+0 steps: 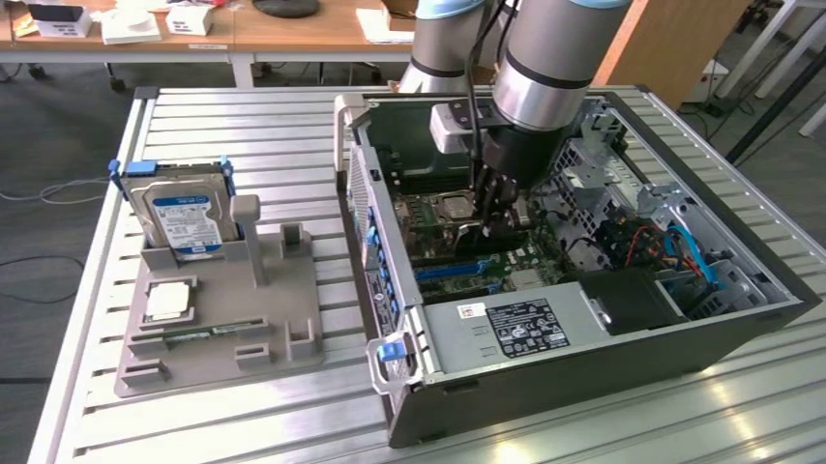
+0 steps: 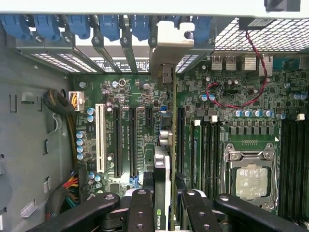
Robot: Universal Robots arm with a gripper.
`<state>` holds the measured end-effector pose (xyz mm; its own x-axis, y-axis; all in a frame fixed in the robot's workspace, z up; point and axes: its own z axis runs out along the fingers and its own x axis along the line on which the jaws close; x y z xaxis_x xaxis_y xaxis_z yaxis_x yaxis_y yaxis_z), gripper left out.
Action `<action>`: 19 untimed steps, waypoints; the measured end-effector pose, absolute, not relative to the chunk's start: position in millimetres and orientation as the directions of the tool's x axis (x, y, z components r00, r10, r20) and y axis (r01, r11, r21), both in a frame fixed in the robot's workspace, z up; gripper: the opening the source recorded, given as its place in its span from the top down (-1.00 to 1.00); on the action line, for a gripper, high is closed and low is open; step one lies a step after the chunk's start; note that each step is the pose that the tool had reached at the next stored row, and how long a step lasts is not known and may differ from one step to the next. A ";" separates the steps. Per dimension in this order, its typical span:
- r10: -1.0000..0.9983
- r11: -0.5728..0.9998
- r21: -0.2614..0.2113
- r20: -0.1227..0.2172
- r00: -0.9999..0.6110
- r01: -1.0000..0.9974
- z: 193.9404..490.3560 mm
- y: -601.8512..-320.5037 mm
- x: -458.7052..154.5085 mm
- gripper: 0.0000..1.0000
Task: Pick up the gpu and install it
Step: 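Insert the gpu into the slot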
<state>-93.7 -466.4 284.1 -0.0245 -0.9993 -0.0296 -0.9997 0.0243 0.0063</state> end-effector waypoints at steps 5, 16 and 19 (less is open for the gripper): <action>-0.999 0.025 0.006 -0.030 -0.025 -1.000 283.9 -466.4 -94.8 0.47; -0.999 0.025 0.006 -0.029 -0.025 -1.000 280.6 -466.4 -95.0 0.47; -0.999 0.024 0.006 -0.030 -0.025 -1.000 278.7 -466.4 -95.0 0.47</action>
